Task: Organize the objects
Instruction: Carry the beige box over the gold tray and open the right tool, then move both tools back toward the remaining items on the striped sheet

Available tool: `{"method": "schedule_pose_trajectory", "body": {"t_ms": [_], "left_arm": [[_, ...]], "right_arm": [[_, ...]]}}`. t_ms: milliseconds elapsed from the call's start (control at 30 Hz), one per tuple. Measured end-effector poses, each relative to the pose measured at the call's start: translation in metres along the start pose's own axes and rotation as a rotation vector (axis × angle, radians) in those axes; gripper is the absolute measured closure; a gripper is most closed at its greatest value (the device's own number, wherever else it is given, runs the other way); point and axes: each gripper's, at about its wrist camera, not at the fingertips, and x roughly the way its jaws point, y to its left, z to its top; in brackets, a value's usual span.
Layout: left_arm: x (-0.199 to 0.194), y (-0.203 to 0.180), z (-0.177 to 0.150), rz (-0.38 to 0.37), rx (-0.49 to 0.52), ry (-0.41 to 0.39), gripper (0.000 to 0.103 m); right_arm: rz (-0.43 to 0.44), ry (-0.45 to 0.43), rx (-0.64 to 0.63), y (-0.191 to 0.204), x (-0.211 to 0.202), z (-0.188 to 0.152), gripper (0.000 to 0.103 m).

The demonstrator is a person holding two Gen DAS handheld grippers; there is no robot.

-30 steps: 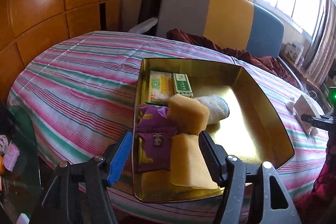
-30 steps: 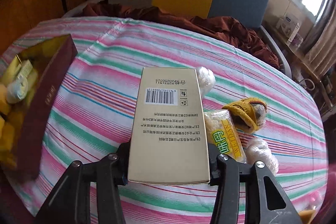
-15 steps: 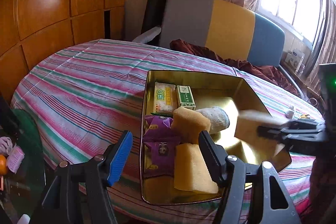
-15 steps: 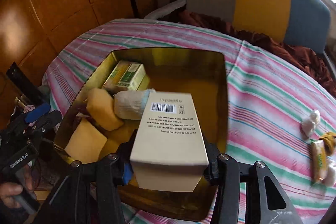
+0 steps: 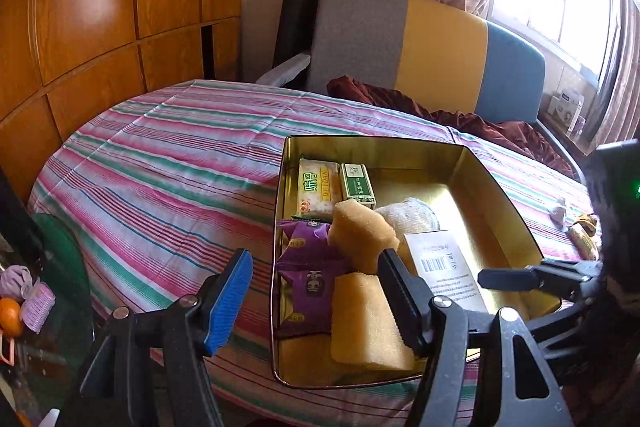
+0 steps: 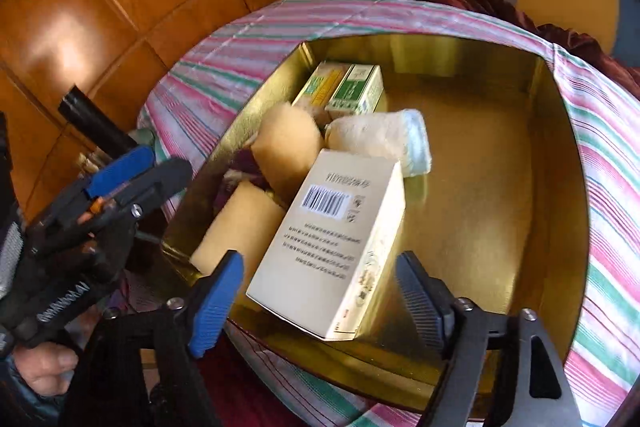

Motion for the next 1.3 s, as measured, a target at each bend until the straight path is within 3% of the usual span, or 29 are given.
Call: {"method": "schedule_pose_trajectory", "body": {"t_ms": [133,367,833,1000,1167,1300], "left_arm": [[-0.003,-0.003,0.0,0.0,0.007,-0.006,0.037],[-0.008,-0.011,0.002,-0.015,0.029,-0.013,0.037],[-0.014,-0.051,0.007,-0.072,0.111,-0.015,0.037],[-0.016,-0.076,0.01,-0.131,0.159,-0.015,0.037],[-0.012,-0.104,0.015,-0.182,0.19,0.007,0.037],[-0.009,-0.136,0.015,-0.201,0.267,0.011,0.037]], "right_arm": [[-0.011,-0.05,0.009,-0.006,-0.022,-0.003,0.016],[-0.116,-0.106,0.014,-0.029,-0.057,-0.001,0.013],[-0.403,-0.214,0.208,-0.158,-0.148,-0.018,0.008],[-0.535,-0.26,0.321,-0.222,-0.185,-0.032,0.003],[-0.652,-0.335,0.514,-0.294,-0.22,-0.061,0.003],[-0.607,-0.405,0.775,-0.341,-0.241,-0.095,0.002]]}}
